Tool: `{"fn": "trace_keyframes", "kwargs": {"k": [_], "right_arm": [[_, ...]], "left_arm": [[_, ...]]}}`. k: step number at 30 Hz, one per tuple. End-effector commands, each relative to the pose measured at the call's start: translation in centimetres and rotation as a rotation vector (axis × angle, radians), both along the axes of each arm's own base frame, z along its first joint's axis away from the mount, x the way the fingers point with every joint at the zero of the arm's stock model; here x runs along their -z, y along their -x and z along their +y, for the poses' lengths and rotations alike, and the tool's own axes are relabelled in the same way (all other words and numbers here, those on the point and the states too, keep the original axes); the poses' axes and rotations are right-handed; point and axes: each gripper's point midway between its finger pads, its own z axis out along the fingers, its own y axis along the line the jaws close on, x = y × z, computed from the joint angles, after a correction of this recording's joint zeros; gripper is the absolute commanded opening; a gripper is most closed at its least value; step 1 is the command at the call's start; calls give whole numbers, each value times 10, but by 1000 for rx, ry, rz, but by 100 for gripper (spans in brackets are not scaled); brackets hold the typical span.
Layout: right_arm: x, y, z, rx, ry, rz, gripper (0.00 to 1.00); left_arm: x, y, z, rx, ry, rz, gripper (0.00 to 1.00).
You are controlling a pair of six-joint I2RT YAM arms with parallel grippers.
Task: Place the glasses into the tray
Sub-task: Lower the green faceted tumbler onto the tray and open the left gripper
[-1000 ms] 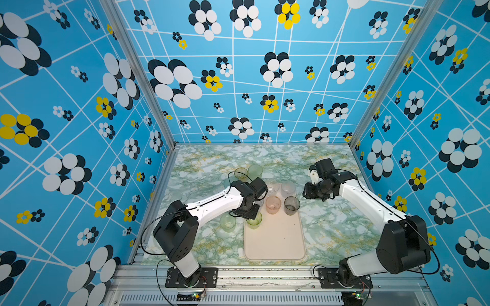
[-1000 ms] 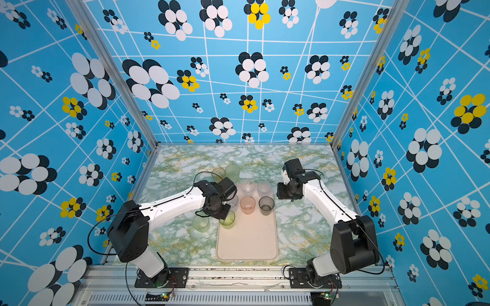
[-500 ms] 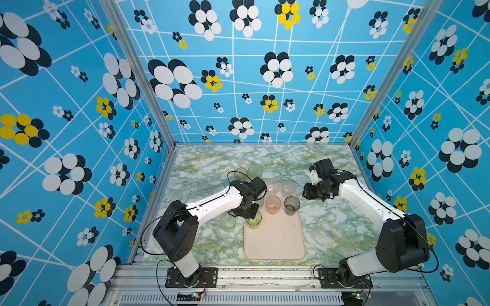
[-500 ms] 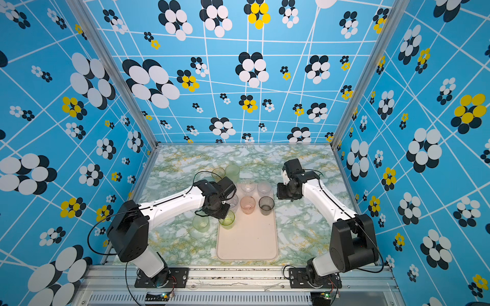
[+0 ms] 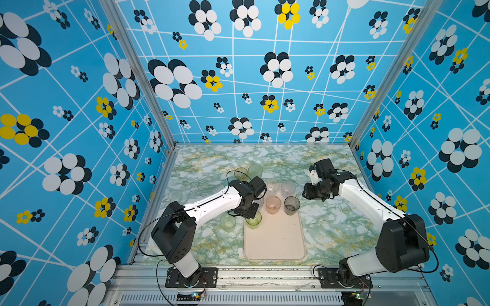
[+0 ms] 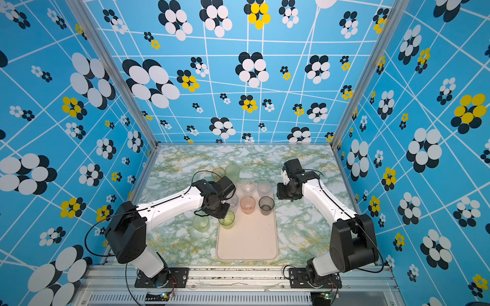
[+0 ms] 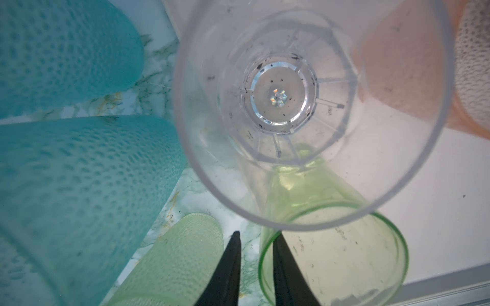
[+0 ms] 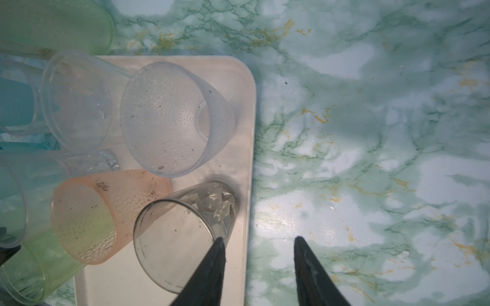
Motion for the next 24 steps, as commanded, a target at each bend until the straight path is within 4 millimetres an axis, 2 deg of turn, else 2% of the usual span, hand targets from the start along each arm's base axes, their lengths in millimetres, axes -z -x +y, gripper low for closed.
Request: {"fn": "trace_keyframes", "kwargs": {"k": [1,10,16,24], "right_arm": [[-5,1,-3,14,4,2,45],[-6,3,-3,18,0,0,45],[-7,4,-3,23,-5,-4,45],[-7,6,-3,28,-13,-7,45]], "left_arm": [[-10,1,4,5,-8,-27,24],[-18,4,0,23,15,-48,23],[-33,6,-1,32,35,-93,23],[-57,11,17,-2,40,-159,23]]}}
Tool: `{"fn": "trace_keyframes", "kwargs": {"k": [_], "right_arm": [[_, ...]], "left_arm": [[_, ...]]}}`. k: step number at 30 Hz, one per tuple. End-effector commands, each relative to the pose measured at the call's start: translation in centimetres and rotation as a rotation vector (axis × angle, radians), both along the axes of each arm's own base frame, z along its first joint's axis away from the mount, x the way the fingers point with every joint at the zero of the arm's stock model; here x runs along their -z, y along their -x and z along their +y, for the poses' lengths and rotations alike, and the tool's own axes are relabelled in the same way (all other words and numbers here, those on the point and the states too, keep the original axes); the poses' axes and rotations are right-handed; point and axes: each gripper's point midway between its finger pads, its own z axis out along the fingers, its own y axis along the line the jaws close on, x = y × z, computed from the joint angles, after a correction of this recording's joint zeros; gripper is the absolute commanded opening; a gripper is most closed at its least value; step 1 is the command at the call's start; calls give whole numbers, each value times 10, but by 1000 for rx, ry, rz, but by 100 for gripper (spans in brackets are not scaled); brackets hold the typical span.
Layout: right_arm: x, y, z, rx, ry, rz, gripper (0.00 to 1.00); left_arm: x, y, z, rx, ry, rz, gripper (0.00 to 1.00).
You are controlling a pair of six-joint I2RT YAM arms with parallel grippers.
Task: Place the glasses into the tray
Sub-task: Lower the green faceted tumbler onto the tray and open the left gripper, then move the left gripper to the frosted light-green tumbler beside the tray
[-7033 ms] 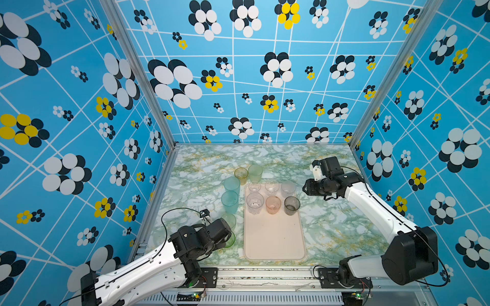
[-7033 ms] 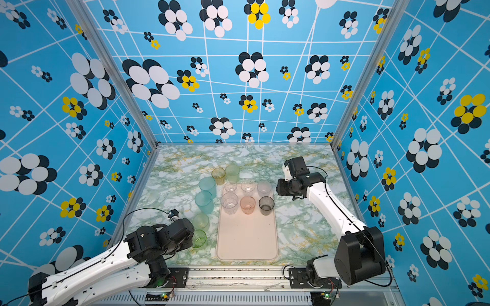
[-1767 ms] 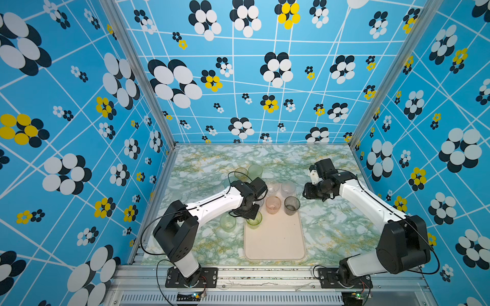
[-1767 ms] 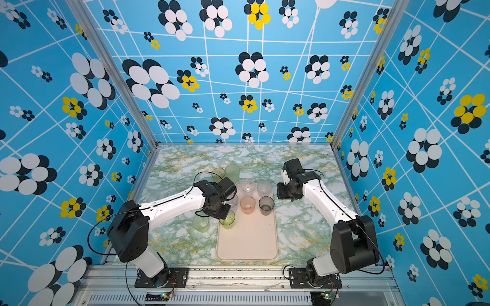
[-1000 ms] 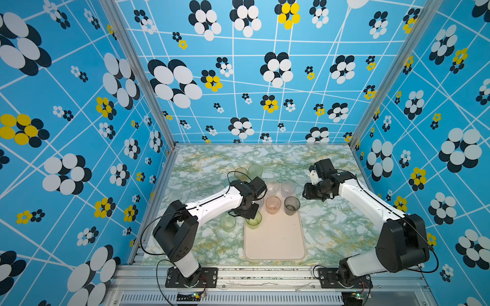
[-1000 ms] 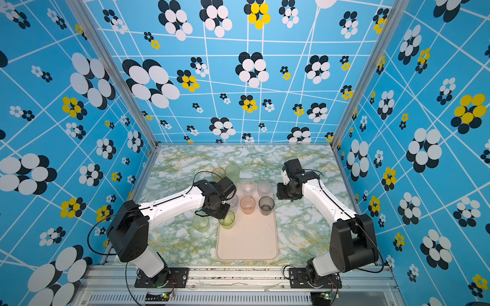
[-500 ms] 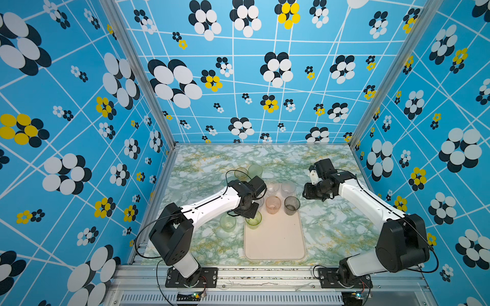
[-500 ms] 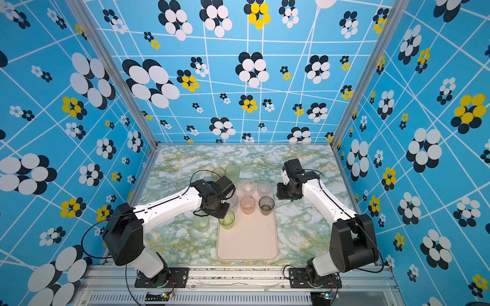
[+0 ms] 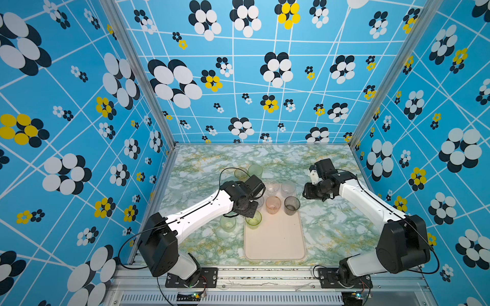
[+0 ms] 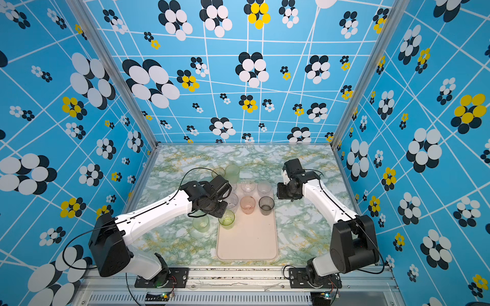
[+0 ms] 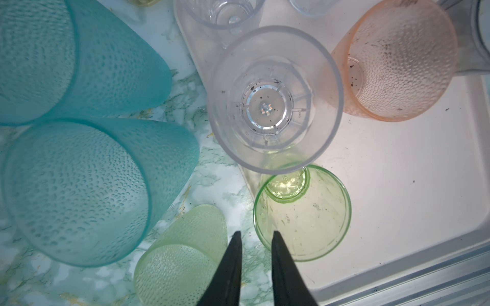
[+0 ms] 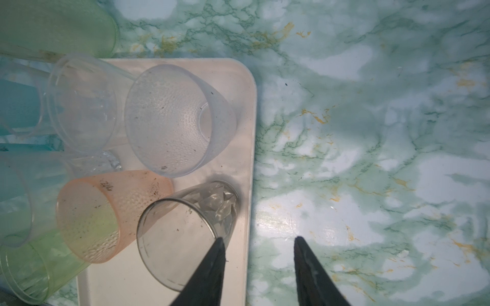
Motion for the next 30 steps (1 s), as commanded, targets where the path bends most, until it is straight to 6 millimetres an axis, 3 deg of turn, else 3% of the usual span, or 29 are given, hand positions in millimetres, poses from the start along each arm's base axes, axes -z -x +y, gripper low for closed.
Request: {"fn": "trace_keyframes", "kwargs": {"k": [1,6,17,24,30], "right_arm": [[-4,7,-3,20,-9,1,45],[-5,7,-1,18,-25,-2,45],[-5,6,5,1,-49,-7,45],[-5,3,8,-11,-57,-4,44],[-4,3,9,-19,-57,-3,44]], "left_arm": [[-10,9,19,-28,-31,-26,23],[-15,23,38,-87,-20,-27,22],[-7,63,94,-323,29,14,22],[7,64,112,-413,73,45,22],[17,58,114,-436,90,69,22]]}}
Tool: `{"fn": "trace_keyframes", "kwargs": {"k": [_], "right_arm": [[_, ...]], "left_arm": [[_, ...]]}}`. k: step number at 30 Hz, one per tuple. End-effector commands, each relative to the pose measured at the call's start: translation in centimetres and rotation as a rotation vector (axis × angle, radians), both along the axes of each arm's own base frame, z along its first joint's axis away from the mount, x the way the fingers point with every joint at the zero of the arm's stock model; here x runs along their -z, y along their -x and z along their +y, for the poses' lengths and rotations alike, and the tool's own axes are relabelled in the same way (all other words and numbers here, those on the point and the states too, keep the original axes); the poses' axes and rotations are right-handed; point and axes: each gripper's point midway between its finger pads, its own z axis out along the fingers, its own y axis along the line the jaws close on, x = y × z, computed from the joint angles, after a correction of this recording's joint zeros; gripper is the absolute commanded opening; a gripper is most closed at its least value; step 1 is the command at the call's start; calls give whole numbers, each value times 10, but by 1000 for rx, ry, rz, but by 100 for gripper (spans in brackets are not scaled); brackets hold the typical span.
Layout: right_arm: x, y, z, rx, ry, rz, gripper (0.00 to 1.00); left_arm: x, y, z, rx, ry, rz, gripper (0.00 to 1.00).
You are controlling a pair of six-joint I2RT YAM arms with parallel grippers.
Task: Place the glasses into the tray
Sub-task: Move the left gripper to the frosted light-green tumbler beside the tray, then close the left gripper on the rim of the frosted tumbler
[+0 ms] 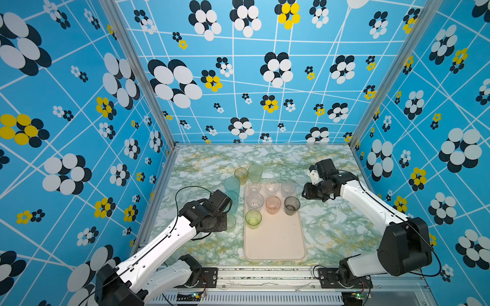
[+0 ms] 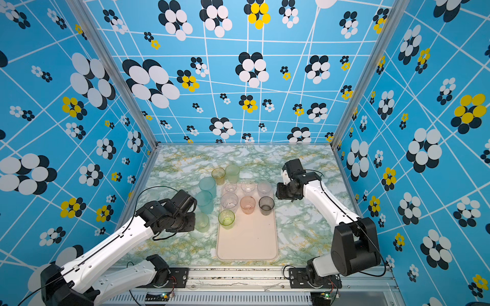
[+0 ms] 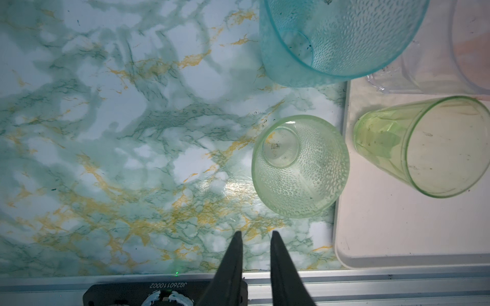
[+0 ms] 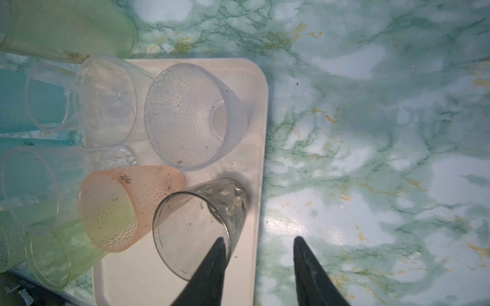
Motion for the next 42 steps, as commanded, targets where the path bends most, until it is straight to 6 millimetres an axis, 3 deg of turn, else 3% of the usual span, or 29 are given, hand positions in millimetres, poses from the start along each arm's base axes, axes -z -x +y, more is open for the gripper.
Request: {"fn": "trace_keyframes", "kwargs": {"k": [1,42], "right_arm": [[1,-1,2,-7,-17,2,44],[17,-4,3,-27,3,43,44]], "left_arm": [[5,-4,-3,-4,26,12,22],[41,-21,0,-23,4,92,20]]}}
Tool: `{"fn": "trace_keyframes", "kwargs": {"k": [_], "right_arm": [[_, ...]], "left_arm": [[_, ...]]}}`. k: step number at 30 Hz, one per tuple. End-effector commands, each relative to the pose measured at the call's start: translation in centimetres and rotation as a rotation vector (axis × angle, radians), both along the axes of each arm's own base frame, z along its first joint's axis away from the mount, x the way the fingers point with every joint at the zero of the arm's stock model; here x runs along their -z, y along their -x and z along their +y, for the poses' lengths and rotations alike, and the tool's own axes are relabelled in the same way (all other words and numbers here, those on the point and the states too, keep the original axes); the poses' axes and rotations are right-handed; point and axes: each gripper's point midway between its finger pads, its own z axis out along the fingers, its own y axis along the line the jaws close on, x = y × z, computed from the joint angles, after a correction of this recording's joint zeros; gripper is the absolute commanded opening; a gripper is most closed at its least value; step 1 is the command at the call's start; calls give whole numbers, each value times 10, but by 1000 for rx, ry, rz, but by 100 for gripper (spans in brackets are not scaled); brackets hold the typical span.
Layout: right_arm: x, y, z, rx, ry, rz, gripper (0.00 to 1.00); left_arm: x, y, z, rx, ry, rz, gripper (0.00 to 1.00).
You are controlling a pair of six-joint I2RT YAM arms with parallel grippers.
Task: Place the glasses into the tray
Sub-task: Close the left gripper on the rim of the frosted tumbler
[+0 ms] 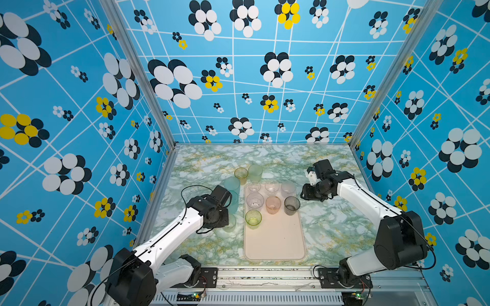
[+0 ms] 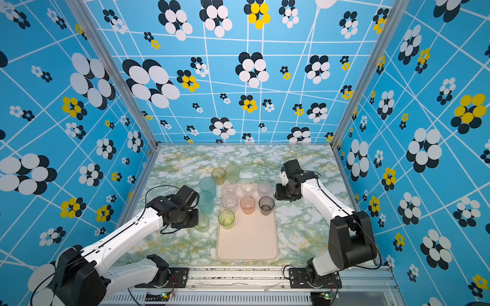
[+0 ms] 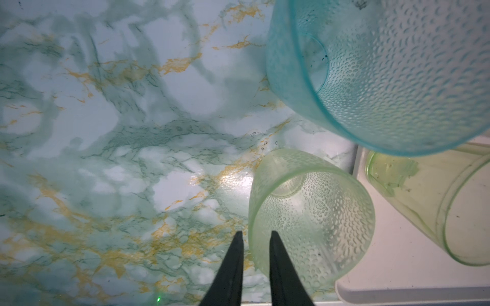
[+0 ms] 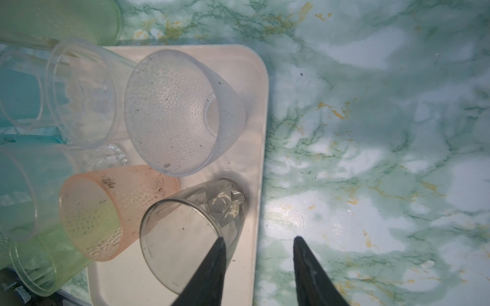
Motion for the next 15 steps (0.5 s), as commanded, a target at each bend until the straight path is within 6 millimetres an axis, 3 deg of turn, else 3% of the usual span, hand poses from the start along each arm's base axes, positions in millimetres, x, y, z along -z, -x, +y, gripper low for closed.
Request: {"fn": "trace_keyframes", "kwargs": {"k": [1,15], "right_arm": [[1,-3,1,-15,1,-2,44],[5,-4,1,-18,3,7,44]], "left_arm": [[8,3,3,12,-12,29,20],[14,2,2,25,-22,52,18]]}}
